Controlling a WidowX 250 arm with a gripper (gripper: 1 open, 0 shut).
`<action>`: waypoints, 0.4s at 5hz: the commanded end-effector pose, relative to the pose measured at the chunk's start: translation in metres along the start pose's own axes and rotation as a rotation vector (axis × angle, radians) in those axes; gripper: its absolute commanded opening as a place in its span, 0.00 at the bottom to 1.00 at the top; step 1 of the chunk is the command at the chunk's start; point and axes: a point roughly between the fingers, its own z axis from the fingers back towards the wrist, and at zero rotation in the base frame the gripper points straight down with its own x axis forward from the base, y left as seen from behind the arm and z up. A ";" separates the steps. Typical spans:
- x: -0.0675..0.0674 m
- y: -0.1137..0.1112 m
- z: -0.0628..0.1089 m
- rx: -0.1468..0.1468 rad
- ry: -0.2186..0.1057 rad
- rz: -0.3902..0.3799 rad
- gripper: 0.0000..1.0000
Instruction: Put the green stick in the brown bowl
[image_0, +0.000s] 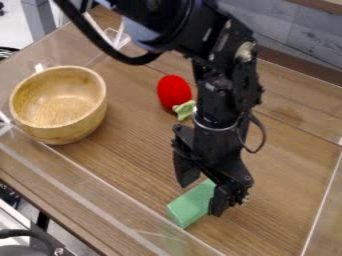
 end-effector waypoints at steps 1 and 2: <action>0.002 0.001 -0.002 -0.005 -0.033 0.006 1.00; 0.011 -0.009 -0.006 -0.007 -0.037 -0.007 1.00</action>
